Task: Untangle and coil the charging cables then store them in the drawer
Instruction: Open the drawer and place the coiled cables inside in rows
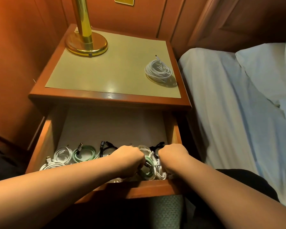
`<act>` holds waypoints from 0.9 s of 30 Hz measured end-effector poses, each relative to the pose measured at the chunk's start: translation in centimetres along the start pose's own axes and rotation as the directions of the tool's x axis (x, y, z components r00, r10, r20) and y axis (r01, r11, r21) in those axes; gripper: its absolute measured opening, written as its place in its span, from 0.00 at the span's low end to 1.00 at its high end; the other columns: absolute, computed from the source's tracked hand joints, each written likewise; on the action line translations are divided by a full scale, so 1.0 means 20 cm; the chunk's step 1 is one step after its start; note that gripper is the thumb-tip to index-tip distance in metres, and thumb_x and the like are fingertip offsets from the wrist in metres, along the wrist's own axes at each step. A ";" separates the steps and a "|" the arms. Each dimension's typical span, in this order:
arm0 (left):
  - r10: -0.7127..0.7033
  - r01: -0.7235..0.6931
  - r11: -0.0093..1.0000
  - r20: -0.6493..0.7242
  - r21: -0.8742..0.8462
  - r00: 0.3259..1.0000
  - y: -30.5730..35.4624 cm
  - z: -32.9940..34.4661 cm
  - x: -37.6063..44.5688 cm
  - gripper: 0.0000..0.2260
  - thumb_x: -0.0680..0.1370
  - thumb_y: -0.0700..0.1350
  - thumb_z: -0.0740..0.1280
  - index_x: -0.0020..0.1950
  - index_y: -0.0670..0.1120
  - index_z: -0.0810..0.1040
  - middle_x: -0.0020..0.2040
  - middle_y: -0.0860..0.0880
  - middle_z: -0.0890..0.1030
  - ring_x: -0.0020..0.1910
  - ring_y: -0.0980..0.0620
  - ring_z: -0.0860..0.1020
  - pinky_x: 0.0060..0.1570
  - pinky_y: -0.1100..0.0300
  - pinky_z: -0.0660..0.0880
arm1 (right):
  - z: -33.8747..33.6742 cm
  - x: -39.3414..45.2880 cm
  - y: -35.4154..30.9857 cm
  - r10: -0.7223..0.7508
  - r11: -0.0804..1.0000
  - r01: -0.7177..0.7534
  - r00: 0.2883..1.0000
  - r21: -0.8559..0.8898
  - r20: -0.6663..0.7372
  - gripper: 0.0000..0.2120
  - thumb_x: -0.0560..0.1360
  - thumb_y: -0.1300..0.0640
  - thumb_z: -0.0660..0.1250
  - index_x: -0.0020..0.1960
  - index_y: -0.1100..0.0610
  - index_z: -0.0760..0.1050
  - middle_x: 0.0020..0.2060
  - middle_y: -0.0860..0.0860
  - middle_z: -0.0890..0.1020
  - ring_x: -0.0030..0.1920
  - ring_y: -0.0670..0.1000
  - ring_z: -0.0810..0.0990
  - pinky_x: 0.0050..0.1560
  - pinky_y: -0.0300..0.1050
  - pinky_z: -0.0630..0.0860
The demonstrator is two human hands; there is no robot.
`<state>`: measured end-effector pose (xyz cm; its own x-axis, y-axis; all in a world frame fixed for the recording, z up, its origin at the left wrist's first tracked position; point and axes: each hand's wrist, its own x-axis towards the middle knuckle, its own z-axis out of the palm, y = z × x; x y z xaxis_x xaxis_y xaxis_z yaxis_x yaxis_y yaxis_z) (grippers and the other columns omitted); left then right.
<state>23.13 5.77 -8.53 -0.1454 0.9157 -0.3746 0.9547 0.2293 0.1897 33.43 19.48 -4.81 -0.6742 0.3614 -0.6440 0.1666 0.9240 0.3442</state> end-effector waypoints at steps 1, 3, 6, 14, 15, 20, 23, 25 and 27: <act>0.006 -0.006 1.000 0.008 0.004 1.000 0.00 0.00 0.00 0.09 0.77 0.44 0.70 0.56 0.53 0.85 0.50 0.49 0.84 0.47 0.44 0.82 0.40 0.55 0.75 | 0.00 0.00 0.00 -0.007 1.000 0.007 1.000 -0.013 0.000 0.08 0.81 0.61 0.65 0.59 0.57 0.79 0.57 0.54 0.83 0.56 0.59 0.83 0.43 0.50 0.75; 0.021 -0.021 1.000 0.021 0.013 1.000 0.00 -0.02 0.00 0.10 0.78 0.46 0.70 0.58 0.54 0.84 0.53 0.48 0.84 0.50 0.43 0.82 0.41 0.55 0.73 | 0.01 0.01 -0.01 -0.016 0.999 0.016 1.000 -0.031 -0.008 0.11 0.80 0.64 0.63 0.61 0.57 0.79 0.58 0.54 0.83 0.57 0.59 0.83 0.43 0.49 0.74; 0.056 -0.056 0.998 -0.006 -0.001 0.998 0.00 -0.08 -0.03 0.11 0.78 0.50 0.70 0.61 0.56 0.83 0.55 0.49 0.84 0.52 0.43 0.82 0.45 0.54 0.75 | 0.00 0.01 -0.02 -0.007 1.000 0.007 1.000 -0.011 -0.016 0.13 0.80 0.65 0.63 0.62 0.57 0.78 0.59 0.54 0.82 0.58 0.59 0.82 0.45 0.50 0.76; -0.057 0.033 0.997 -0.355 -0.071 0.933 -0.23 -0.32 -0.12 0.08 0.78 0.56 0.65 0.48 0.54 0.80 0.44 0.53 0.84 0.43 0.45 0.82 0.40 0.55 0.77 | -0.11 -0.04 0.07 0.116 0.975 -0.097 0.989 0.198 -0.087 0.14 0.75 0.67 0.67 0.58 0.57 0.81 0.53 0.55 0.82 0.54 0.61 0.83 0.50 0.52 0.81; -0.092 0.062 0.994 -0.406 -0.086 0.909 -0.27 -0.36 -0.15 0.06 0.78 0.55 0.66 0.48 0.55 0.80 0.44 0.54 0.84 0.42 0.46 0.81 0.39 0.54 0.77 | -0.12 -0.05 0.08 0.123 0.963 -0.097 0.988 0.251 -0.091 0.12 0.75 0.64 0.70 0.56 0.54 0.83 0.52 0.53 0.83 0.52 0.59 0.83 0.51 0.52 0.82; -0.335 0.099 0.923 -0.651 -0.371 0.681 -0.54 -0.47 -0.29 0.16 0.79 0.53 0.72 0.65 0.51 0.79 0.53 0.52 0.82 0.47 0.50 0.80 0.47 0.52 0.79 | -0.21 -0.08 0.14 0.258 0.852 -0.023 0.888 0.523 -0.381 0.10 0.78 0.41 0.69 0.51 0.46 0.84 0.46 0.46 0.85 0.47 0.53 0.84 0.45 0.45 0.78; -0.432 0.220 0.899 -0.689 -0.378 0.581 -0.71 -0.47 -0.30 0.19 0.80 0.54 0.69 0.69 0.49 0.75 0.61 0.46 0.79 0.58 0.45 0.77 0.56 0.45 0.78 | -0.27 -0.06 0.16 0.396 0.806 0.036 0.710 0.591 -0.583 0.13 0.79 0.39 0.65 0.55 0.46 0.81 0.42 0.45 0.84 0.46 0.55 0.84 0.43 0.45 0.76; -0.475 0.309 0.880 -0.686 -0.361 0.551 -0.79 -0.47 -0.28 0.21 0.81 0.56 0.66 0.71 0.48 0.73 0.67 0.44 0.77 0.64 0.42 0.75 0.61 0.41 0.75 | -0.30 -0.01 0.18 0.423 0.779 0.102 0.642 0.618 -0.639 0.15 0.79 0.39 0.65 0.61 0.45 0.79 0.42 0.45 0.84 0.46 0.56 0.84 0.46 0.48 0.80; -0.494 0.388 0.865 -0.672 -0.318 0.551 -0.86 -0.47 -0.23 0.24 0.82 0.59 0.63 0.74 0.49 0.72 0.71 0.44 0.75 0.69 0.41 0.72 0.66 0.40 0.71 | -0.34 0.06 0.22 0.429 0.767 0.146 0.607 0.625 -0.668 0.18 0.80 0.40 0.65 0.67 0.46 0.75 0.43 0.47 0.83 0.46 0.57 0.84 0.46 0.50 0.80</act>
<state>4.96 0.75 -1.47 -0.7264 0.6133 0.3101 0.6871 0.6584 0.3073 28.34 23.09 0.56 -0.8188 0.5330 0.2131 0.4793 0.8391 -0.2573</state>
